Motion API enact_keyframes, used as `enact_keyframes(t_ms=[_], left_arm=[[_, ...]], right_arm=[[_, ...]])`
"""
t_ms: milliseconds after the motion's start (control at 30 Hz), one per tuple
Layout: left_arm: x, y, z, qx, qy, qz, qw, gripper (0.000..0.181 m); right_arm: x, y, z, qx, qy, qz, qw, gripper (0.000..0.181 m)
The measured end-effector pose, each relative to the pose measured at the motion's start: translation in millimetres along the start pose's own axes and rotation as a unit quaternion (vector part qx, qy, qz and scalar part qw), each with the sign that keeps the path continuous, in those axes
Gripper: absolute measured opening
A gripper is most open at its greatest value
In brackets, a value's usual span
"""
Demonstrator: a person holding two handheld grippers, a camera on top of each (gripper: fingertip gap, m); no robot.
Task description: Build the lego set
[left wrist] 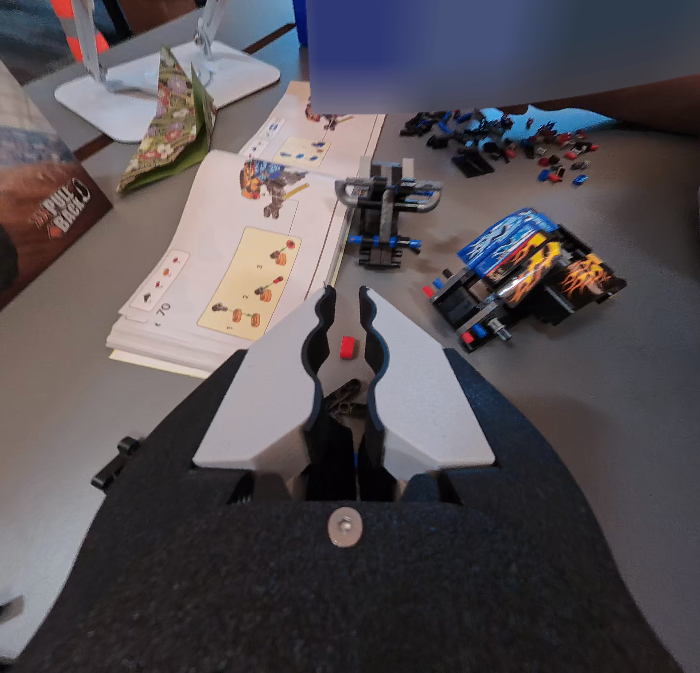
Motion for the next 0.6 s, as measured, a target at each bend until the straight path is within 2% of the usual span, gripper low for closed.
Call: enact_keyframes(t_ms=[167, 300, 433, 533, 600], left_arm=[[-5.8, 15.6, 18.0, 0.083, 0.005, 0.019, 0.996, 0.01], [-9.5, 33.2, 46.4, 0.165, -0.011, 0.049, 0.985, 0.01], [-7.8, 55.7, 90.5, 0.223, -0.062, 0.06, 0.971, 0.013], [1.2, 66.3, 128.2, 0.27, -0.106, 0.022, 0.957, 0.018], [8.5, 76.3, 150.3, 0.289, -0.123, 0.021, 0.949, 0.021]], right_arm=[[-2.7, 17.6, -33.6, 0.01, 0.082, 0.009, 0.997, 0.013], [-8.4, 32.0, -71.3, 0.058, 0.209, 0.008, 0.976, 0.013], [-24.2, 50.6, -97.4, 0.116, 0.344, 0.038, 0.931, 0.012], [-37.1, 60.4, -111.9, 0.136, 0.421, 0.062, 0.895, 0.013], [-44.5, 64.4, -122.7, 0.141, 0.465, 0.067, 0.872, 0.013]])
Point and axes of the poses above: each gripper's, where its closed fingertips meet, x out along the fingers, y out of its top, z = x × y across the jaws, the point moved 4 cm from there along -x, back along the fingers, and after that the axes turned 4 degrees about -y, right-handed, at the moved point
